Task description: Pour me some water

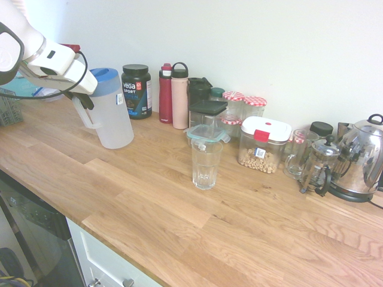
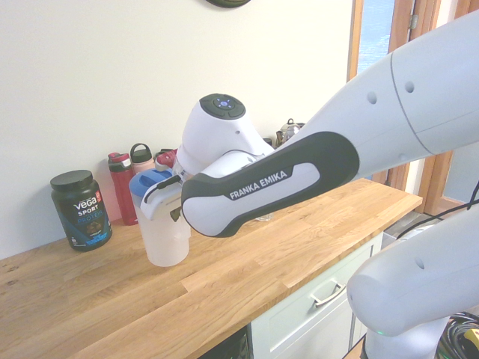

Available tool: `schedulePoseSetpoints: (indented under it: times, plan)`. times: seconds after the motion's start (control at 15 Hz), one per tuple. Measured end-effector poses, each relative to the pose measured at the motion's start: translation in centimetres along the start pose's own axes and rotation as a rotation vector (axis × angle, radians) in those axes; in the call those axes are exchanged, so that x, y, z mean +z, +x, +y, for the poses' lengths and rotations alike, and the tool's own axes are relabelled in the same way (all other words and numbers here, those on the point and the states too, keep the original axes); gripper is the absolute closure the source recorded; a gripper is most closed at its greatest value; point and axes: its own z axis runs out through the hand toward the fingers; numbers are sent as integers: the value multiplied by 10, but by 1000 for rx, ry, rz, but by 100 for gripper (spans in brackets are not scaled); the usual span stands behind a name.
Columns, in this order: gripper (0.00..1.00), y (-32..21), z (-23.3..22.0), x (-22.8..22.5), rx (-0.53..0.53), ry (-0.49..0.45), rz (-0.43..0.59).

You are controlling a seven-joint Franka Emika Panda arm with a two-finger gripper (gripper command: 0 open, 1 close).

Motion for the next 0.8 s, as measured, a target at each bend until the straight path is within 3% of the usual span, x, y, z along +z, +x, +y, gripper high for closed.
schedulePoseSetpoints:
  times: [0.33,0.4,0.8]
  plan:
    - [100,0,-9,14,42,-39,-92]
    - [0,0,-12,15,49,-38,-98]
    - [0,-10,-22,18,68,-42,-121]
